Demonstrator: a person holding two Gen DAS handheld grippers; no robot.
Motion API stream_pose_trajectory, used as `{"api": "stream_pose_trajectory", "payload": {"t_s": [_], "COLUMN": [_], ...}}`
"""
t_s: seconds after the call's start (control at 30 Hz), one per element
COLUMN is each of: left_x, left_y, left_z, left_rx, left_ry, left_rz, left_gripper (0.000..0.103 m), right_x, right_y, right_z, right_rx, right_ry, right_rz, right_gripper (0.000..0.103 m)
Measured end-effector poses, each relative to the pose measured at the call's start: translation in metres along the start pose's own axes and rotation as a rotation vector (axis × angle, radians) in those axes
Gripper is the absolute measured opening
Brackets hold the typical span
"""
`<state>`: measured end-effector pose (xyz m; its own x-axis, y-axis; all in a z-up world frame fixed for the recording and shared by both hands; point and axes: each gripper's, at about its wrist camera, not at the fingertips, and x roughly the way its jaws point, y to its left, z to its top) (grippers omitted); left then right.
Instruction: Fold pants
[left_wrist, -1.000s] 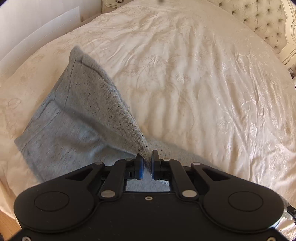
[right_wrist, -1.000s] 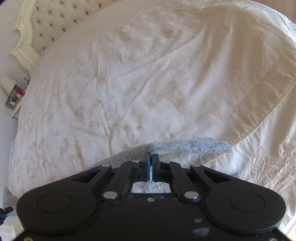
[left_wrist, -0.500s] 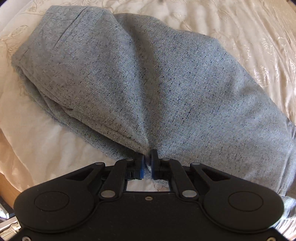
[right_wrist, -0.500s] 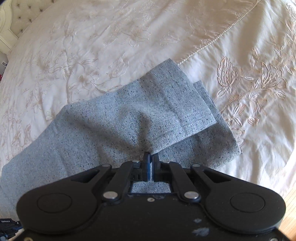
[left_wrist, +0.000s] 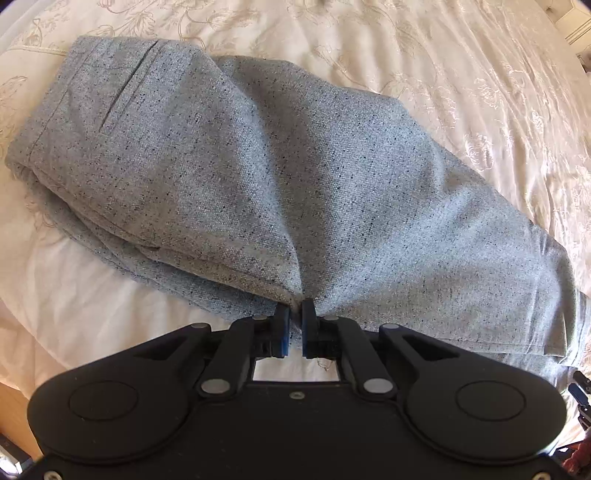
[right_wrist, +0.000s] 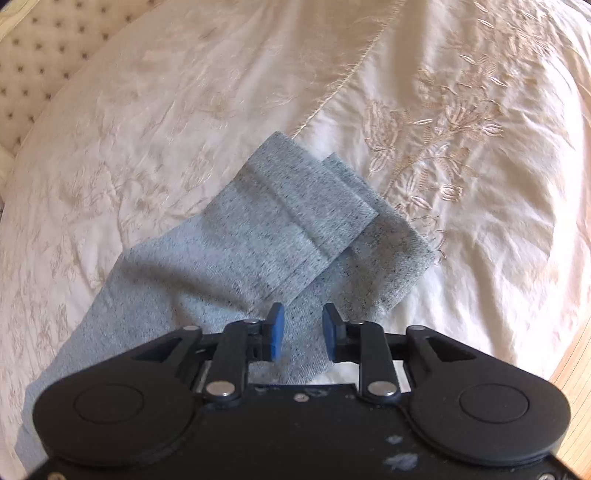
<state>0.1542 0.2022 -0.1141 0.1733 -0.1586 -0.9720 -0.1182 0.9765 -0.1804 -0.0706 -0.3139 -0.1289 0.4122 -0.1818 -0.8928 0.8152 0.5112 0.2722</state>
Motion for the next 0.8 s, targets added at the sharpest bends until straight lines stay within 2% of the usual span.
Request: {"api": "stream_pose_trajectory", "payload": {"t_s": [0.07, 0.17, 0.43, 0.47, 0.5, 0.57, 0.7, 0.77, 0.8], "left_x": [-0.002, 0.001, 0.009, 0.007, 0.005, -0.003, -0.037, -0.040, -0.034], "left_y": [-0.001, -0.002, -0.004, -0.006, -0.007, -0.011, -0.013, -0.008, -0.004], "left_z": [-0.006, -0.006, -0.014, -0.014, -0.013, -0.009, -0.013, -0.021, -0.025], "left_rx": [-0.012, -0.038, -0.066, -0.068, -0.069, -0.060, -0.020, -0.005, -0.007], "left_ry": [-0.010, -0.020, -0.038, -0.043, -0.052, -0.080, -0.138, -0.135, -0.112], "left_rz": [0.008, 0.015, 0.054, 0.059, 0.063, 0.067, 0.059, 0.078, 0.090], "left_gripper": [0.007, 0.007, 0.007, 0.007, 0.006, 0.006, 0.006, 0.005, 0.005], "right_x": [0.005, 0.016, 0.043, 0.044, 0.041, 0.027, -0.033, -0.052, -0.052], "right_y": [-0.012, -0.020, -0.024, -0.023, -0.021, -0.008, 0.023, 0.022, 0.017], "right_z": [0.007, 0.016, 0.038, 0.040, 0.044, 0.053, 0.061, 0.054, 0.049], "right_rx": [0.110, 0.194, 0.267, 0.270, 0.260, 0.182, -0.071, -0.138, -0.153], "right_ry": [-0.017, -0.005, 0.039, 0.044, 0.036, -0.009, -0.137, -0.160, -0.141], "right_rz": [0.000, 0.018, 0.054, 0.059, 0.076, 0.098, 0.125, 0.112, 0.090], "right_gripper": [0.032, 0.033, 0.034, 0.024, 0.009, 0.009, 0.008, 0.008, 0.008]}}
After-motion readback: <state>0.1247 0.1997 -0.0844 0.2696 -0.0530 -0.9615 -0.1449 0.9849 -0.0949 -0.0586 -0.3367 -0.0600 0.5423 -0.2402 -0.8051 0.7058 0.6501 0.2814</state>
